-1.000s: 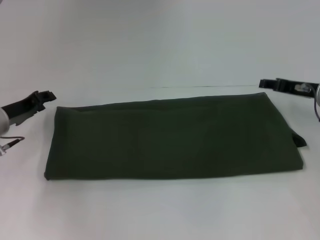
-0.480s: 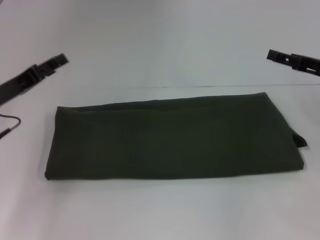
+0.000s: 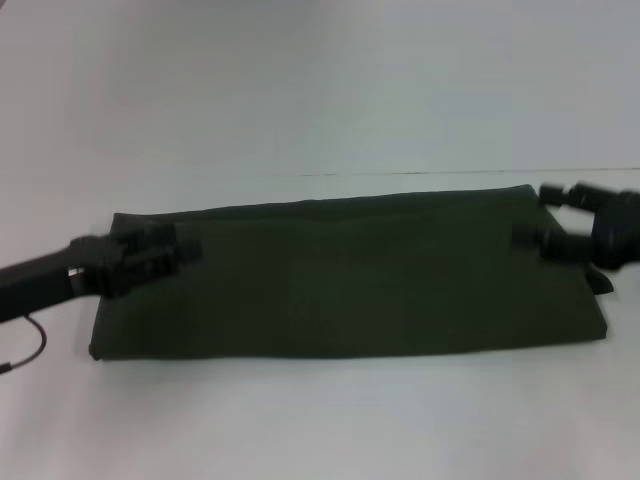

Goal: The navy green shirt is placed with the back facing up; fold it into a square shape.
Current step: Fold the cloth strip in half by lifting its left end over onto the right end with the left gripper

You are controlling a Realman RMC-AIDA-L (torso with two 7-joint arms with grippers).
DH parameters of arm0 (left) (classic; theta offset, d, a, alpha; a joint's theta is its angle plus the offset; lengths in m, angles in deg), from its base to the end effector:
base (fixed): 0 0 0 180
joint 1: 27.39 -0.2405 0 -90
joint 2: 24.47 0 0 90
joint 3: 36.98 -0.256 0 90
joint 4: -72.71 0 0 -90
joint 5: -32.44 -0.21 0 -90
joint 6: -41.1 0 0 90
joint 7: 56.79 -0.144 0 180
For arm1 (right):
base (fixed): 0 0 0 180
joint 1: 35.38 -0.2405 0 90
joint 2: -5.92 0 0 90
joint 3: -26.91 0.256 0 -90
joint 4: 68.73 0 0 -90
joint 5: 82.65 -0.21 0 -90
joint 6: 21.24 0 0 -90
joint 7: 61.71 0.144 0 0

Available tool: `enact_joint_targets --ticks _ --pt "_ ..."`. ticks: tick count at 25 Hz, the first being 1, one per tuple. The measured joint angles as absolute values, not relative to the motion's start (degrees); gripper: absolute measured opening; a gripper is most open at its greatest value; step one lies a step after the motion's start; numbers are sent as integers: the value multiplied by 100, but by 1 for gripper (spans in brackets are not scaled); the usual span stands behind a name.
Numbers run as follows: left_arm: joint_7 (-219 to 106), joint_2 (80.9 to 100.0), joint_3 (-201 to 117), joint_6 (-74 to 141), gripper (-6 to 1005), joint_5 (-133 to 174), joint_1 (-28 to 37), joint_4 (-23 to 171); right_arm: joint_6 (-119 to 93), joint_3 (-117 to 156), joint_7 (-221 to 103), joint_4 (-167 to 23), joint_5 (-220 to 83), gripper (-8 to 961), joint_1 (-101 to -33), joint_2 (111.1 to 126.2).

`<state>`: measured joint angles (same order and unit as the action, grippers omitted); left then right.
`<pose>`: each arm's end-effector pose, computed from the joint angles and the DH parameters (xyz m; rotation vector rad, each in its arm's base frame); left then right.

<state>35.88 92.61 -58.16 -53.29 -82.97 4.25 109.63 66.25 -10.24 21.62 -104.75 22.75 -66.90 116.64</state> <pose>-0.2732 0.3402 0.0513 -2.4402 -0.9682 -0.9933 0.2712 0.3642 0.0735 -2.5188 0.6393 0.7772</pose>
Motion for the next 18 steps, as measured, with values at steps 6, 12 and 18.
enact_joint_targets --ticks 6,12,18 --pt "3632 9357 -5729 -5423 685 -8320 157 11167 6994 -1082 1919 -10495 3122 899 -6833 11715" --pt "4789 9345 -5159 -5315 683 -8284 69 11168 7033 -1088 1872 -10476 3301 899 -6913 11739" --pt "7273 9297 -4858 -5013 680 -8382 42 10971 7046 -1092 1835 -10498 3305 898 -6934 11748"
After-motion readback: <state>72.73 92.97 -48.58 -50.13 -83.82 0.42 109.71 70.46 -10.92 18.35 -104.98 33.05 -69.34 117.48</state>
